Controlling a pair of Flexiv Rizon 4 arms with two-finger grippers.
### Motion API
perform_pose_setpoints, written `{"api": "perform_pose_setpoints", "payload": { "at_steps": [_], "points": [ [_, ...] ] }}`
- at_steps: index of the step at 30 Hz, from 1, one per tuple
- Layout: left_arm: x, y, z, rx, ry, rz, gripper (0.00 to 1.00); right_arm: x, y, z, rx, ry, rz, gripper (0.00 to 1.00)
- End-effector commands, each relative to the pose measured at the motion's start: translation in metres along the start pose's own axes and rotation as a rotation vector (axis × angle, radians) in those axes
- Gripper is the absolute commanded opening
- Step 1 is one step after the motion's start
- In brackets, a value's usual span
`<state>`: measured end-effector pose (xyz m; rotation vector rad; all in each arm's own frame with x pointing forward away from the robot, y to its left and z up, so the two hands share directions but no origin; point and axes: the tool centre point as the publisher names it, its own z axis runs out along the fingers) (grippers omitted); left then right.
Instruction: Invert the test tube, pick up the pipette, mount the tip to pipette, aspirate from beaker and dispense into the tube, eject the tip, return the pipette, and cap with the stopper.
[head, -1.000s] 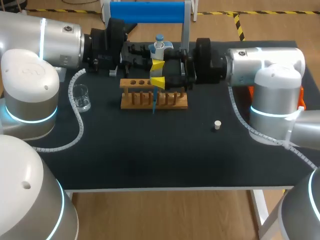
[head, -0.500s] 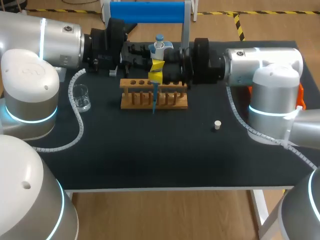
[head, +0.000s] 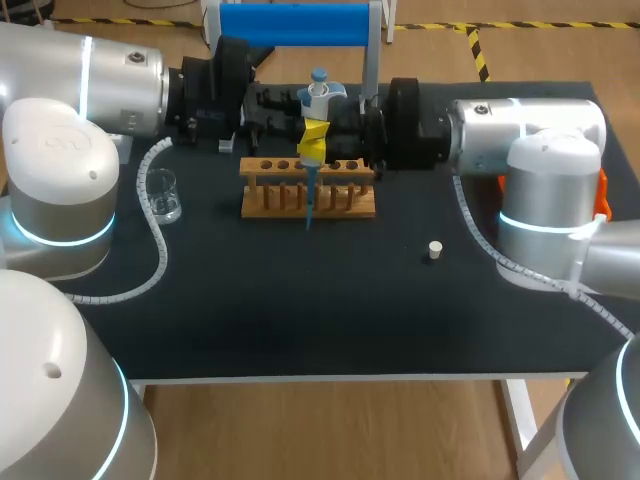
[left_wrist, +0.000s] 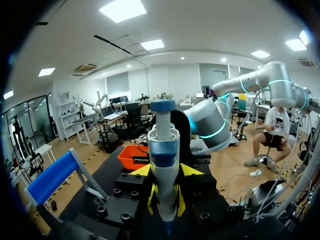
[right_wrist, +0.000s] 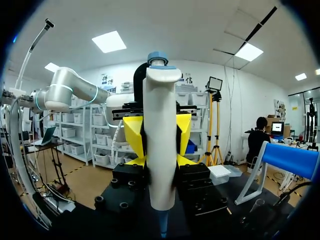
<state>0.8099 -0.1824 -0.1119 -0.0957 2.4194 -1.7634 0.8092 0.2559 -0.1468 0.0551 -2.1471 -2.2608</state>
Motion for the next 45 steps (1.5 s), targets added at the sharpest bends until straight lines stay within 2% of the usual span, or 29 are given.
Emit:
{"api": "perform_pose_setpoints", "payload": {
  "at_steps": [1, 9, 15, 20, 27, 32, 45],
  "points": [
    [0.001, 0.001, -0.001, 0.004, -0.001, 0.002, 1.00, 0.002, 0.000, -0.007, 0.000, 0.006, 0.005, 0.00],
    [0.001, 0.001, -0.001, 0.004, -0.001, 0.002, 1.00, 0.006, 0.004, -0.037, 0.024, 0.076, 0.019, 0.00],
    [0.001, 0.001, -0.001, 0.004, -0.001, 0.002, 1.00, 0.017, 0.009, -0.081, 0.044, 0.154, 0.003, 0.00],
    [0.001, 0.001, -0.001, 0.004, -0.001, 0.002, 1.00, 0.019, 0.012, -0.121, 0.030, 0.182, 0.005, 0.00],
    [0.001, 0.001, -0.001, 0.004, -0.001, 0.002, 1.00, 0.013, 0.018, -0.184, 0.027, 0.169, -0.008, 0.00],
    [0.001, 0.001, -0.001, 0.004, -0.001, 0.002, 1.00, 0.004, 0.020, -0.222, 0.048, 0.118, -0.018, 0.00],
    [0.001, 0.001, -0.001, 0.004, -0.001, 0.002, 1.00, 0.004, 0.020, -0.222, 0.048, 0.118, -0.018, 0.00]
  ]
}}
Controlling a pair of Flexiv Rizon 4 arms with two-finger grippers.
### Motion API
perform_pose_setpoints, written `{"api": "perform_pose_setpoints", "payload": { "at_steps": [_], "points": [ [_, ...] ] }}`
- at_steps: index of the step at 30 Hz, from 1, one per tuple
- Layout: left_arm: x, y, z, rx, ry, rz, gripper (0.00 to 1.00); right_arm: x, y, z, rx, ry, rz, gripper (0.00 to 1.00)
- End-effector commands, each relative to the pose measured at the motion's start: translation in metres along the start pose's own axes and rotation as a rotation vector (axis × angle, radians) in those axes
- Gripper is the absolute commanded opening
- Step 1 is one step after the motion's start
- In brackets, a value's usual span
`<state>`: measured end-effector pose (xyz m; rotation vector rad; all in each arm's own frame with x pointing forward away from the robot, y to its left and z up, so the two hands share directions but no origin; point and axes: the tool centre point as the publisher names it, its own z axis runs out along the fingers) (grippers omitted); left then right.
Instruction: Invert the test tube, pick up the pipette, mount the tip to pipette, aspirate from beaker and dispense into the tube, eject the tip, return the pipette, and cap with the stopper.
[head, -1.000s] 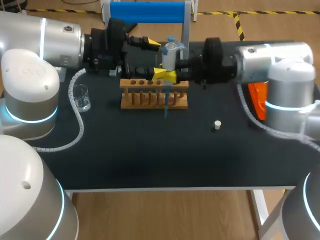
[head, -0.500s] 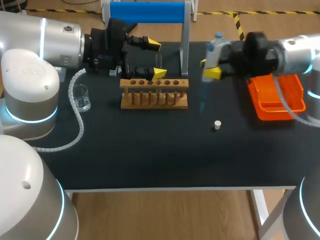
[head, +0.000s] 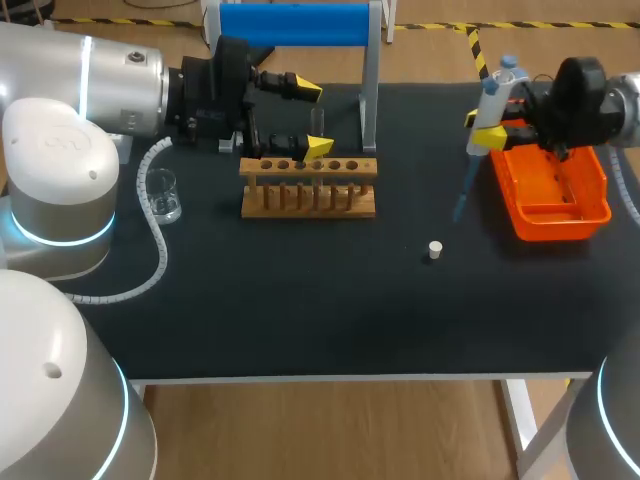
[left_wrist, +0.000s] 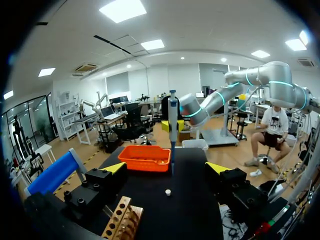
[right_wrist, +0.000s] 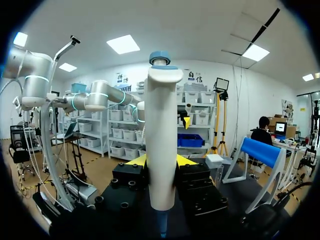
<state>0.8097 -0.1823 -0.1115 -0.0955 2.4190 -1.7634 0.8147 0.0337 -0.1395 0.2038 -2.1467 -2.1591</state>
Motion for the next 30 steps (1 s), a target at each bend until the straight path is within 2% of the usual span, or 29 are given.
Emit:
{"api": "perform_pose_setpoints", "payload": {
  "at_steps": [1, 9, 14, 19, 30],
  "points": [
    [0.000, 0.001, -0.001, 0.004, -0.001, 0.002, 1.00, 0.001, 0.001, 0.000, 0.003, 0.001, 0.000, 0.00],
    [0.000, 0.001, -0.001, 0.004, -0.001, 0.002, 1.00, 0.001, 0.001, 0.000, 0.003, 0.001, 0.000, 0.00],
    [0.000, 0.001, -0.001, 0.004, -0.001, 0.002, 1.00, -0.008, 0.011, -0.027, -0.004, -0.028, -0.013, 0.00],
    [0.000, 0.001, -0.001, 0.004, -0.001, 0.002, 1.00, -0.012, 0.018, -0.056, 0.004, -0.016, -0.020, 0.00],
    [0.000, 0.001, -0.001, 0.004, -0.001, 0.002, 1.00, -0.008, 0.031, -0.128, -0.030, 0.009, -0.037, 0.00]
  ]
}}
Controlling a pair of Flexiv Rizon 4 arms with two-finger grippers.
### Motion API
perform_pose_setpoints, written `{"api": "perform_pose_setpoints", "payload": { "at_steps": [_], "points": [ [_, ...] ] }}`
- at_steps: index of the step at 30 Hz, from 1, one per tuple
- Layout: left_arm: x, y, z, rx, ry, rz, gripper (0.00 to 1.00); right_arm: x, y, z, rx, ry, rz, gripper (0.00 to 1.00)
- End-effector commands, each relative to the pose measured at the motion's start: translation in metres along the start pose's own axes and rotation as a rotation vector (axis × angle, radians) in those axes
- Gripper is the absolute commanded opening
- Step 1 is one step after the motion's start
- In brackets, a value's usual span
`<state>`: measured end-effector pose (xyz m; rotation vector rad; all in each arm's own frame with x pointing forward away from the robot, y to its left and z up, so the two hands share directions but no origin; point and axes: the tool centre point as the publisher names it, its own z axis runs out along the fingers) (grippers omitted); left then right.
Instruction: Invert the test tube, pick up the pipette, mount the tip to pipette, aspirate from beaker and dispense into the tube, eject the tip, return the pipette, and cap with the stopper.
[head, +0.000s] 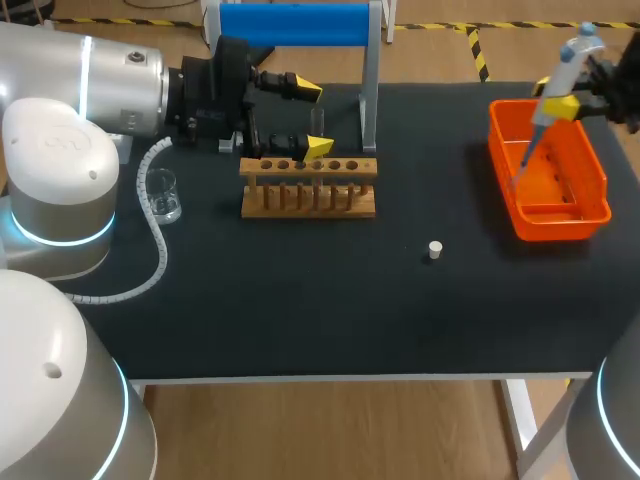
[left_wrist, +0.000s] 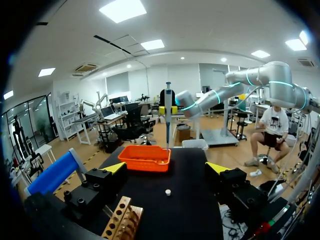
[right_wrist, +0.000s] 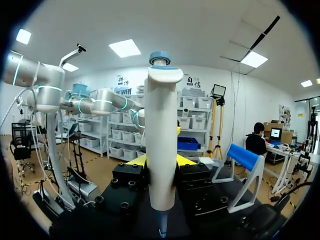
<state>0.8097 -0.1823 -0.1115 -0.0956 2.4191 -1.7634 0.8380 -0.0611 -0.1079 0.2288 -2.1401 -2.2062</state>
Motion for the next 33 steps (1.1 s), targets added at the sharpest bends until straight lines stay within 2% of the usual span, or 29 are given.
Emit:
{"api": "perform_pose_setpoints", "payload": {
  "at_steps": [1, 11, 17, 28, 33],
  "points": [
    [0.000, 0.001, -0.001, 0.004, -0.001, 0.002, 1.00, 0.002, 0.000, -0.036, -0.010, 0.023, -0.006, 0.00],
    [0.000, 0.001, -0.001, 0.004, -0.001, 0.002, 1.00, -0.004, -0.020, -0.085, 0.029, 0.053, -0.021, 0.00],
    [0.000, 0.001, -0.001, 0.004, -0.001, 0.002, 1.00, -0.014, -0.030, -0.113, -0.011, 0.086, -0.037, 0.00],
    [0.000, 0.001, -0.001, 0.004, -0.001, 0.002, 1.00, -0.026, -0.047, -0.136, -0.041, 0.154, -0.075, 0.00],
    [0.000, 0.001, -0.001, 0.004, -0.001, 0.002, 1.00, -0.031, -0.053, -0.136, -0.039, 0.181, -0.071, 0.00]
  ]
}}
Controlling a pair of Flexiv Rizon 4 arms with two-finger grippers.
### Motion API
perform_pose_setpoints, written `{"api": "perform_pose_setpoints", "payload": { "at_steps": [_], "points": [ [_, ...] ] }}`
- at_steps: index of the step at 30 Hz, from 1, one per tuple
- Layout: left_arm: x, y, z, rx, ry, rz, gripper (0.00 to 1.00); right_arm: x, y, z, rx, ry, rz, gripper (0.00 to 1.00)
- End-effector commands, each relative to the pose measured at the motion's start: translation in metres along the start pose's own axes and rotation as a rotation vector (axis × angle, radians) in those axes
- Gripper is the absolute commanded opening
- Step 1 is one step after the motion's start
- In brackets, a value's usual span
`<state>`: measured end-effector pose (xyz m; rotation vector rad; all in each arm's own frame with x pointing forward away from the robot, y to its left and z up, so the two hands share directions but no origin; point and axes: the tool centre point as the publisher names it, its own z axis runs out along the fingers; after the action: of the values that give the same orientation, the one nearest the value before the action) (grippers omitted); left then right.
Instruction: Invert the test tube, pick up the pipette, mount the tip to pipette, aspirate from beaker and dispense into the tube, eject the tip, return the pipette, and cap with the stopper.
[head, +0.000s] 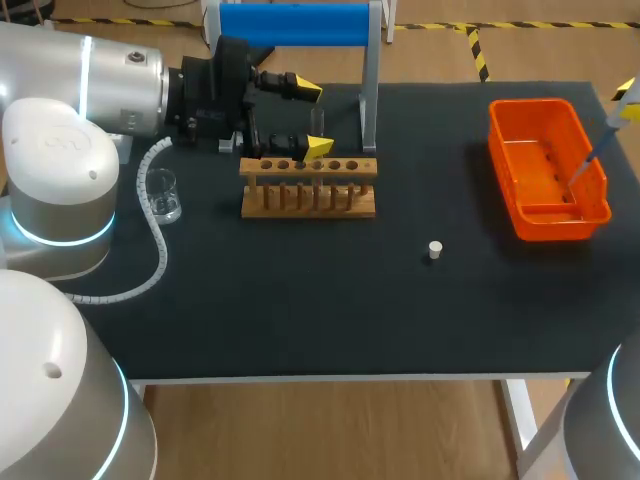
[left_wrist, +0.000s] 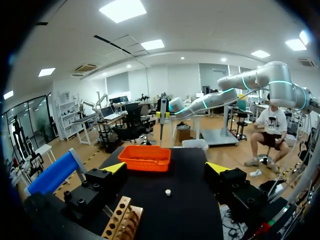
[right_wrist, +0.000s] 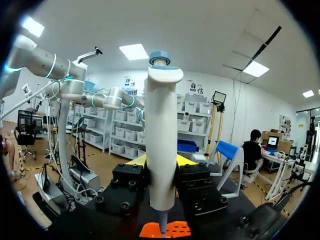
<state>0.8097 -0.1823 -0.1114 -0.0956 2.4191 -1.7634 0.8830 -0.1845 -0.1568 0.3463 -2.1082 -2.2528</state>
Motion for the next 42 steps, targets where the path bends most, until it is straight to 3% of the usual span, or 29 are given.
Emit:
{"api": "perform_pose_setpoints", "payload": {
  "at_steps": [1, 19, 33, 42],
  "points": [
    [0.0004, 0.0011, -0.0006, 0.004, -0.001, 0.002, 1.00, -0.0071, -0.0079, -0.0063, -0.006, 0.145, 0.002, 0.00],
    [0.0004, 0.0011, -0.0006, 0.004, -0.001, 0.002, 1.00, -0.0065, -0.0150, 0.0024, 0.023, 0.177, 0.041, 0.00],
    [0.0004, 0.0011, -0.0006, 0.004, -0.001, 0.002, 1.00, -0.0081, -0.0166, 0.0011, 0.026, 0.104, 0.033, 0.00],
    [0.0004, 0.0011, -0.0006, 0.004, -0.001, 0.002, 1.00, -0.0081, -0.0170, 0.0015, 0.022, 0.101, 0.035, 0.00]
  ]
}}
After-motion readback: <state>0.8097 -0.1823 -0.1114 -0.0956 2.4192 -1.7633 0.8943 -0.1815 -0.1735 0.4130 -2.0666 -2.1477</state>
